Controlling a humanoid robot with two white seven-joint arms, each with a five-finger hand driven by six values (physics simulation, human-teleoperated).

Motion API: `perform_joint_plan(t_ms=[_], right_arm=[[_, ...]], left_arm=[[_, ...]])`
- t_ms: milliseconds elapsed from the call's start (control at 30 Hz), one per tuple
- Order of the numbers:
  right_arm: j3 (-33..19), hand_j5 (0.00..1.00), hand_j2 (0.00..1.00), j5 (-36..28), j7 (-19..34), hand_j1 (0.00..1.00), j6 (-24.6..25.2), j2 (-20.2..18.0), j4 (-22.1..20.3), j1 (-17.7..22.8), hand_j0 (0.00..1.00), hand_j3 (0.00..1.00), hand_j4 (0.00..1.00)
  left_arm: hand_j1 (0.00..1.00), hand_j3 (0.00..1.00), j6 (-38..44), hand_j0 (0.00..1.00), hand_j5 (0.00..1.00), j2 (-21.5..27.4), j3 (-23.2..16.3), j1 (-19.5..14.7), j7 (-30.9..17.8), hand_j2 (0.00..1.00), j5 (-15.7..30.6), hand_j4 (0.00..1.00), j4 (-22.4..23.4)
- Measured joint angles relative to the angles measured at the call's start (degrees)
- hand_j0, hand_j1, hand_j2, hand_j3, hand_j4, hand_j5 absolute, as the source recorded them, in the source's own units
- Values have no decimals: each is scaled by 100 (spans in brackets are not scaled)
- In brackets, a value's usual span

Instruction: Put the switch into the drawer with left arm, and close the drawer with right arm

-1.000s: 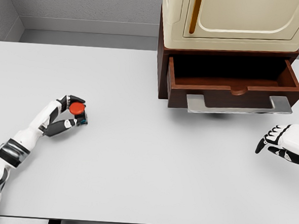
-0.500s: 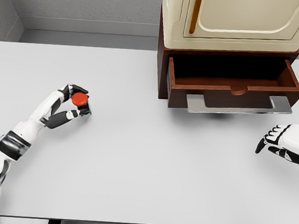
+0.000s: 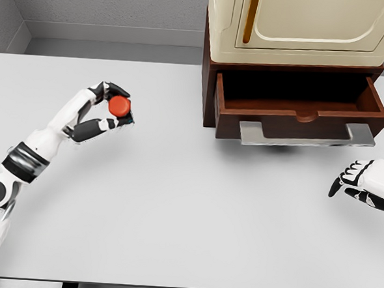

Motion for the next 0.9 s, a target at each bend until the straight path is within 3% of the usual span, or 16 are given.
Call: perform_joint_plan(t_ms=[467,900], right_arm=[[-1,49,49,0,0,49,0,0,1,0,49,49,49],[-1,50,50,8,0,50,0,0,10,-9,50,50,50]], left_arm=[[39,39,323,39,39,-344,-547,-703,-3,39,-41,39,-216],[39,39,329,39,39,-714,-644,-958,-25,39,-175,39,-269]])
